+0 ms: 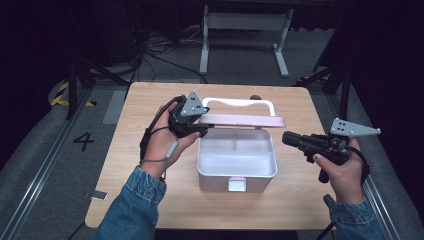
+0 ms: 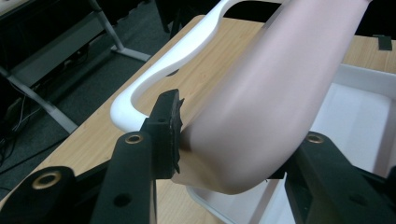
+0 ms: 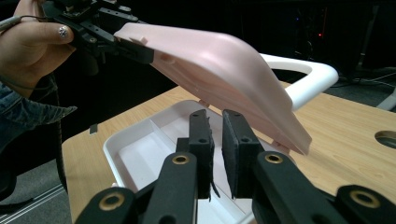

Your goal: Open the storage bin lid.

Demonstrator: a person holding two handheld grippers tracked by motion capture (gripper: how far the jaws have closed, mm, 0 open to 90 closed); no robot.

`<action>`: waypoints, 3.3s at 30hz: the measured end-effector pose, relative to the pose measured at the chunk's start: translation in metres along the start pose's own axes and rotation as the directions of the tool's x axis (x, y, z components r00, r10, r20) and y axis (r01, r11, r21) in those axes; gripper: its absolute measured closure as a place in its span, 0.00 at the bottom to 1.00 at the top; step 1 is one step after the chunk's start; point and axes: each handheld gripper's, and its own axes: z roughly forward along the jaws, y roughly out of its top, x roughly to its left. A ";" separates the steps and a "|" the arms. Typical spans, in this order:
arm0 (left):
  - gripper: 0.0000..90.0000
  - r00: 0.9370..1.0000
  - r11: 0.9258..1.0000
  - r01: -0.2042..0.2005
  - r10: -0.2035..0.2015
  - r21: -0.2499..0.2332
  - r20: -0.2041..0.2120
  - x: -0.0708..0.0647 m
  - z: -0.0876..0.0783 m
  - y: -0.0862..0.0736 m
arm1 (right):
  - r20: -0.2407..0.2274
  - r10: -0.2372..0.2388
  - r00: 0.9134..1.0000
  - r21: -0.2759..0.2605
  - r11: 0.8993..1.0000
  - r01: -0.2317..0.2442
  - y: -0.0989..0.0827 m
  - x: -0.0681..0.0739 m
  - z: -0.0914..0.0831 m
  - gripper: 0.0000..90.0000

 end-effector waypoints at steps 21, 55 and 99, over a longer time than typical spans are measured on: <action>0.75 0.993 0.993 0.115 -0.116 0.040 0.028 0.033 0.012 0.019 | 0.101 0.037 0.994 -0.002 0.999 -0.037 -0.016 -0.001 -0.039 0.91; 0.73 0.951 0.951 0.302 -0.305 -0.067 -0.043 0.063 0.047 0.012 | 0.118 0.043 0.992 0.028 0.999 -0.046 -0.025 -0.003 -0.036 0.86; 0.79 0.934 0.935 0.342 -0.328 0.092 -0.144 0.101 0.104 -0.007 | 0.163 0.051 0.985 0.056 0.997 -0.061 -0.034 -0.018 -0.038 0.83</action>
